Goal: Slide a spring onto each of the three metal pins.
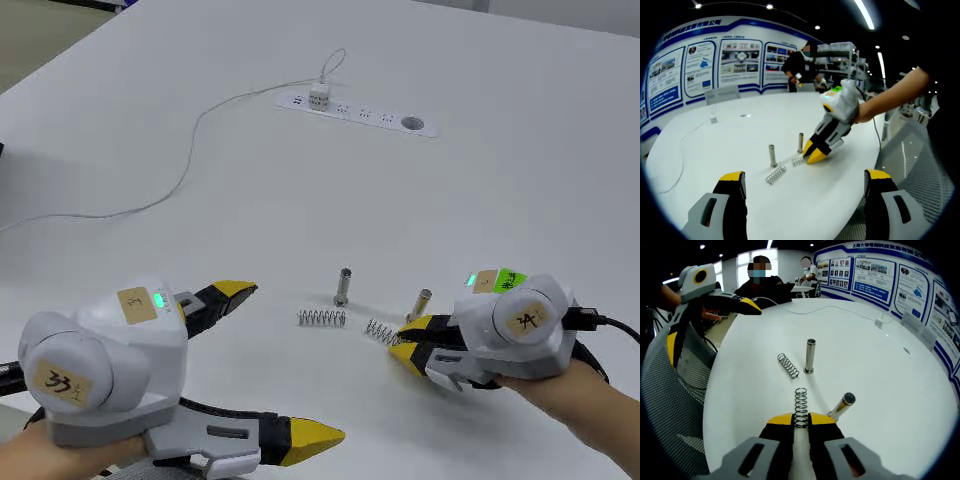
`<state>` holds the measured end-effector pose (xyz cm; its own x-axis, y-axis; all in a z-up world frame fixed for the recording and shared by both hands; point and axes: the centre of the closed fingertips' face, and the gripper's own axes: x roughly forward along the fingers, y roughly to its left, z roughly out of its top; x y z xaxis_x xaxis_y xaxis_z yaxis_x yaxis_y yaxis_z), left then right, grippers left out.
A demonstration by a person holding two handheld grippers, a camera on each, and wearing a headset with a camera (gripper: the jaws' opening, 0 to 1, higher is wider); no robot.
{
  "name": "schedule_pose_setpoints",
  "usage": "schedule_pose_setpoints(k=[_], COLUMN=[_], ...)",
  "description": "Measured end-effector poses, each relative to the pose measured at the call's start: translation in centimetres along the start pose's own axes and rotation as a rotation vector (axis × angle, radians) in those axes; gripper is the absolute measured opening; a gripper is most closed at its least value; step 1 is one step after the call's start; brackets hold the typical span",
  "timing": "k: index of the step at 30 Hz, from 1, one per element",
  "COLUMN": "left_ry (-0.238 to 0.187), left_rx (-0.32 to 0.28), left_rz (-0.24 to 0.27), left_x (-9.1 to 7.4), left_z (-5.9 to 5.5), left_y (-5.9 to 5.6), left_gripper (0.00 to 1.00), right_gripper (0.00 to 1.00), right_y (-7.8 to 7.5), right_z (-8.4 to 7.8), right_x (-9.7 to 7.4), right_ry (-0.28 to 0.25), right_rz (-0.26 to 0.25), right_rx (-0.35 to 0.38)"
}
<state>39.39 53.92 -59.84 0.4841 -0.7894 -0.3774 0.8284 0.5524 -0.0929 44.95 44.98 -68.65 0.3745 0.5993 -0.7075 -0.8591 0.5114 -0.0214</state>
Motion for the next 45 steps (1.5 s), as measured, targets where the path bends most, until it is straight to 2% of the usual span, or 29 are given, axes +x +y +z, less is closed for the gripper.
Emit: schedule_pose_setpoints(k=[4,6,10,21,26,28,31,36,38,42,45], left_ry=[0.000,0.002,0.005,0.044,0.036,0.028,0.028,0.020,0.006,0.005,0.013], left_rx=[0.000,-0.001,0.005,0.046,0.050,0.031,0.035,0.039,0.047,0.098,0.135], left_rz=[0.001,0.000,-0.009,-0.034,-0.026,-0.029,-0.030,-0.044,-0.054,-0.095,-0.128], left_x=[0.0,0.0,0.0,0.2,0.1,0.1,0.2,0.6,1.0,2.1,2.8], left_z=[0.0,0.0,-0.1,-0.6,-0.4,-0.3,-0.3,0.3,1.1,2.5,3.1], left_y=[0.0,0.0,-0.2,-0.8,-0.6,-0.5,-0.5,-0.5,-0.6,-0.9,-1.1], left_gripper=[1.00,1.00,1.00,1.00,1.00,1.00,1.00,1.00,1.00,0.97,0.95], right_gripper=[0.12,0.11,0.11,0.11,0.11,0.11,0.11,0.11,0.11,0.11,0.11], right_y=[0.2,0.7,1.0,0.5,0.5,0.5,0.6,1.3,1.4,1.5,1.7], right_z=[-0.1,-0.1,-0.4,-0.8,-0.7,-0.7,-0.5,0.2,0.5,1.3,2.0], right_x=[0.0,-0.2,-0.7,-2.7,-3.8,-4.4,-5.2,-6.4,-6.8,-7.7,-8.2], right_ry=[0.005,0.005,0.020,0.017,0.022,0.021,0.027,0.012,0.010,0.000,-0.013], right_rz=[0.007,0.014,0.011,-0.021,-0.024,-0.027,-0.031,-0.021,-0.020,-0.024,-0.025], right_rx=[0.013,-0.022,-0.031,-0.048,-0.096,-0.111,-0.161,-0.195,-0.209,-0.226,-0.231])
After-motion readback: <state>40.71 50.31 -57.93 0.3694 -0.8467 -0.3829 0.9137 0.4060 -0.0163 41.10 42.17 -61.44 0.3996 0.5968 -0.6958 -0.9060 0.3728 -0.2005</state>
